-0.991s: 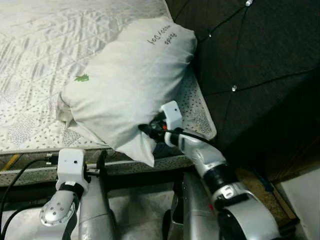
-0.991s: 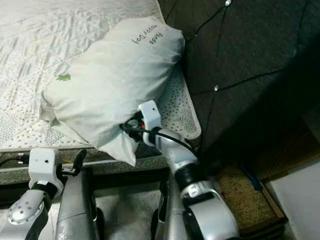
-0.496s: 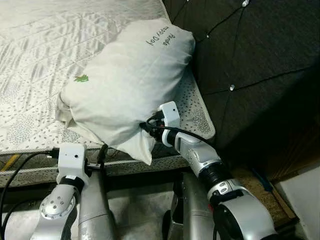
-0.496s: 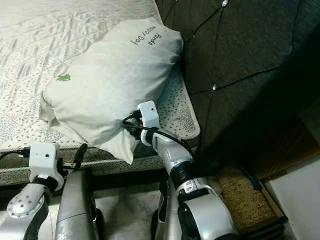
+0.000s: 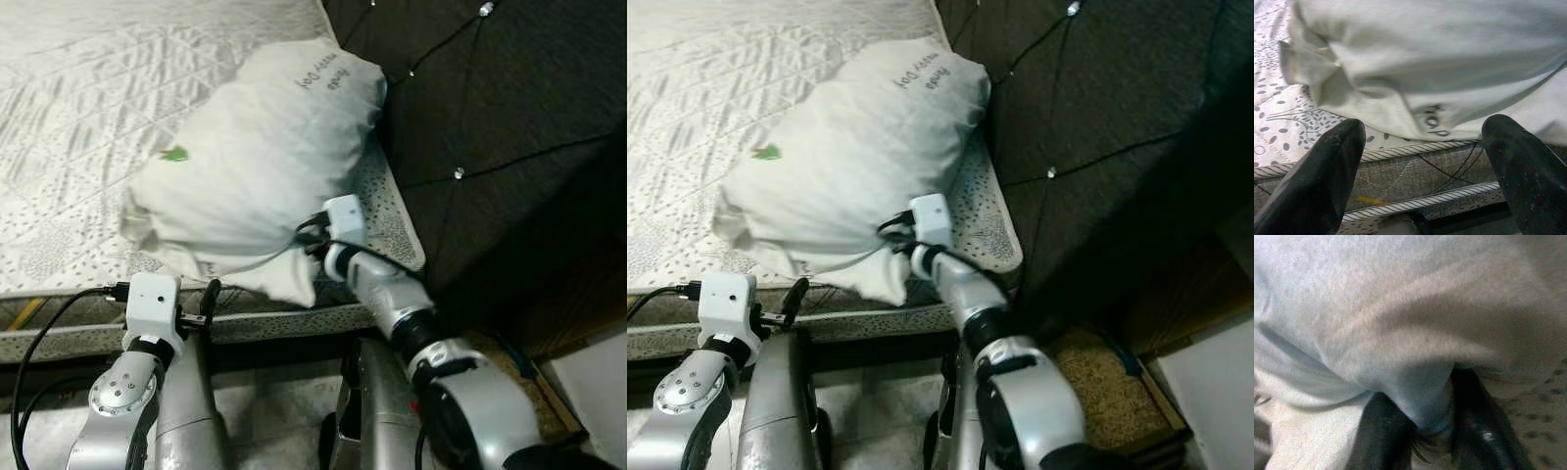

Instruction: Clean up the room

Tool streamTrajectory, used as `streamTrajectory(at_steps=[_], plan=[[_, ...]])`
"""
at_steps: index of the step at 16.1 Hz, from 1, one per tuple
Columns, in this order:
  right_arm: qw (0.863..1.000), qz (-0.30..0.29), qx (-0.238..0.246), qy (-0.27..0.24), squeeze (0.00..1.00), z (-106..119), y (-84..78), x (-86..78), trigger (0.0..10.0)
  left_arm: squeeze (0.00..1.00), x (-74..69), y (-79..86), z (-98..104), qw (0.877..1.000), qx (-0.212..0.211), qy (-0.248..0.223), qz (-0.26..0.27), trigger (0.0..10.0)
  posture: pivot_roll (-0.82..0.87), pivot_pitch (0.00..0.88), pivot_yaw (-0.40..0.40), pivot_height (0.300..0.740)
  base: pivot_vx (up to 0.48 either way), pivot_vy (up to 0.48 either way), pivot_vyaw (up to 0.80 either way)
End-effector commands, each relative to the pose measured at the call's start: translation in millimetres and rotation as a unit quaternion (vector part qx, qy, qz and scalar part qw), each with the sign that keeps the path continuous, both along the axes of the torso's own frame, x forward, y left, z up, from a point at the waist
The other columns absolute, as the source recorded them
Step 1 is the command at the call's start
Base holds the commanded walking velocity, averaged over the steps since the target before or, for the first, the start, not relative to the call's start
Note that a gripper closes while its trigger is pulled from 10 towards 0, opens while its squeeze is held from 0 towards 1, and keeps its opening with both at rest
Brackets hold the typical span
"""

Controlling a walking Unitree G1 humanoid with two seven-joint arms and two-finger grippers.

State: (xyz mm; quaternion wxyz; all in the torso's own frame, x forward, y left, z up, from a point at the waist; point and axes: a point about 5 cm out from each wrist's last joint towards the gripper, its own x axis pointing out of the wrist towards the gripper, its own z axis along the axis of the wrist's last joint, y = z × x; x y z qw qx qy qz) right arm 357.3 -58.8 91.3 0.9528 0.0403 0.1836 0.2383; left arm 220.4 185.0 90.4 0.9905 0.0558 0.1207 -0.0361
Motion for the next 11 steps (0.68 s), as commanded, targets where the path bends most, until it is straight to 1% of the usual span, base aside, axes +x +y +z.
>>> streamTrajectory(at_steps=[1,2,3,4,5,6,7,8,9,10,11], plan=[[0.996,-0.072,-0.004,-0.050,0.00,25.8,-29.6,19.8,0.0,0.00,1.5,0.5,-0.6,1.000,0.003,0.000,0.000,10.0,0.14,0.071,-0.119,0.535,0.000,0.000,0.00],[0.993,-0.098,-0.010,-0.061,0.00,33.2,-42.2,25.9,0.0,0.00,2.6,0.9,-0.3,1.000,0.003,-0.002,0.002,10.0,0.14,0.071,-0.119,0.535,0.000,0.000,0.00],[0.991,-0.115,-0.014,-0.067,0.00,37.1,-50.2,29.1,0.0,0.00,3.1,0.7,-0.2,1.000,0.003,-0.003,0.003,10.0,0.14,0.068,-0.121,0.535,0.000,0.000,0.00],[0.978,-0.188,-0.025,-0.088,0.00,51.8,-86.0,38.0,0.0,0.00,4.0,-1.1,0.3,1.000,0.001,-0.005,0.002,10.0,0.14,0.063,-0.122,0.535,0.000,0.000,0.00],[0.968,-0.227,-0.035,-0.103,0.00,59.9,-108.0,40.4,0.0,0.00,4.0,-1.7,0.0,1.000,0.000,-0.005,0.001,10.0,0.14,0.061,-0.121,0.535,0.000,0.000,0.00],[0.963,-0.244,-0.038,-0.108,0.00,62.8,-117.4,40.8,0.0,0.00,4.1,-1.8,-0.1,1.000,-0.001,-0.005,0.001,10.0,0.14,0.061,-0.121,0.535,0.000,0.000,0.00],[0.953,-0.277,-0.043,-0.114,0.00,67.1,-136.2,40.2,0.0,0.00,4.1,-2.0,-0.4,1.000,-0.001,-0.005,0.001,10.0,0.14,0.061,-0.121,0.535,0.000,0.000,0.00],[0.937,-0.323,-0.053,-0.123,0.00,71.0,-165.1,35.9,0.0,0.00,4.1,-2.2,-1.0,1.000,0.000,-0.004,0.000,10.0,0.14,0.061,-0.121,0.535,0.000,0.000,0.00],[0.924,-0.353,-0.070,-0.129,0.00,70.1,-187.1,29.5,0.0,0.00,3.8,-2.1,-1.8,1.000,0.001,-0.003,-0.002,10.0,0.14,0.061,-0.121,0.535,0.000,0.000,0.00],[0.914,-0.375,-0.087,-0.127,0.00,62.0,-205.6,19.3,0.0,0.00,3.4,-1.4,-2.9,1.000,0.002,-0.001,-0.004,10.0,0.14,0.061,-0.121,0.535,0.000,0.000,0.00],[0.911,-0.382,-0.099,-0.121,0.00,50.4,-216.5,8.0,0.0,0.00,4.6,-0.9,-3.1,1.000,0.003,-0.001,-0.004,10.0,0.12,0.057,-0.111,0.535,0.000,0.000,0.00]])
